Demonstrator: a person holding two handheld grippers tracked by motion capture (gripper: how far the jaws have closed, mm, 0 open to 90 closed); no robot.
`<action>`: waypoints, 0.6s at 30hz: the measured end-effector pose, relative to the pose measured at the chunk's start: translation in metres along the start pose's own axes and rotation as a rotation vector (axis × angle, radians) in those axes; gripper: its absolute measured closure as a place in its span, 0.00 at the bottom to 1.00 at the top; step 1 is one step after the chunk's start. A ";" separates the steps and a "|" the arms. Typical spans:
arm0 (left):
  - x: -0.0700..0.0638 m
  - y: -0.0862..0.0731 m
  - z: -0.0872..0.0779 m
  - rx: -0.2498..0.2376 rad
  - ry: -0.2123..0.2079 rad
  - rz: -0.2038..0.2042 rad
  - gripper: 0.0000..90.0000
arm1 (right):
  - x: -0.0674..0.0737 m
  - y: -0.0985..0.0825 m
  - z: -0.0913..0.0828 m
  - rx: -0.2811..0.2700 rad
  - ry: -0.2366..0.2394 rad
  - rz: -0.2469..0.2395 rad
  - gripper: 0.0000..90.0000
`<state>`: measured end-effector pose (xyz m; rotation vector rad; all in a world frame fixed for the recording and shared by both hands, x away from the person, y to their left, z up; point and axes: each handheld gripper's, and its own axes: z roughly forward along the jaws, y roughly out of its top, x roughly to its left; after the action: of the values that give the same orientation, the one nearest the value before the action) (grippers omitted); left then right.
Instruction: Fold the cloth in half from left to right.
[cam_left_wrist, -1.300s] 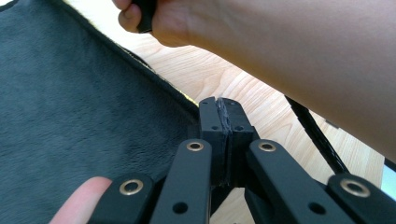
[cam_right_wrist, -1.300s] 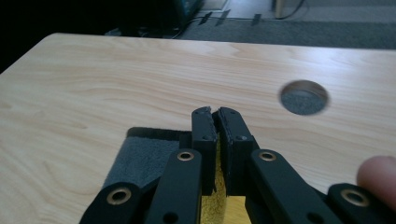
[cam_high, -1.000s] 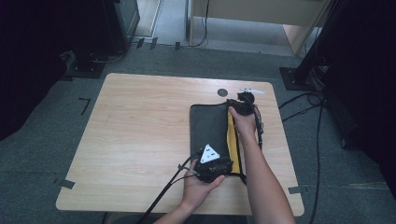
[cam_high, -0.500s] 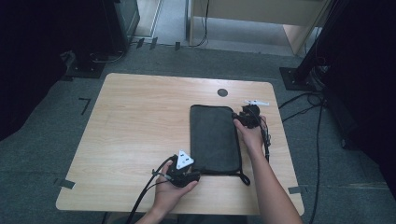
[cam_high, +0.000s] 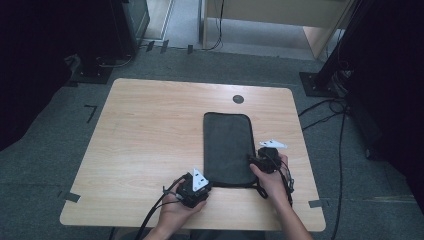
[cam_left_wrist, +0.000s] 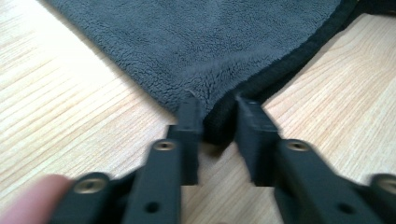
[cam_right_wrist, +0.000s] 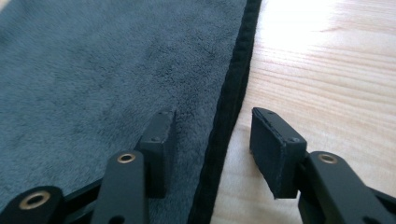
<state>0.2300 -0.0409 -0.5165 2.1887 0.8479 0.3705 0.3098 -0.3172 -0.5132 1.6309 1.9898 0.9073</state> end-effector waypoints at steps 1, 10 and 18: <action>0.001 0.000 0.000 0.002 0.001 0.000 0.87 | 0.001 -0.002 -0.002 -0.005 -0.002 0.010 0.60; 0.024 -0.014 -0.016 0.001 0.061 -0.011 0.90 | 0.036 -0.018 -0.007 -0.056 -0.056 0.013 0.68; 0.046 -0.037 -0.039 -0.010 0.075 -0.049 0.90 | 0.054 -0.005 -0.010 -0.031 0.026 0.002 0.51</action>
<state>0.2274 0.0297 -0.5168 2.1527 0.9366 0.4343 0.2869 -0.2674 -0.5052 1.6127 1.9818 0.9603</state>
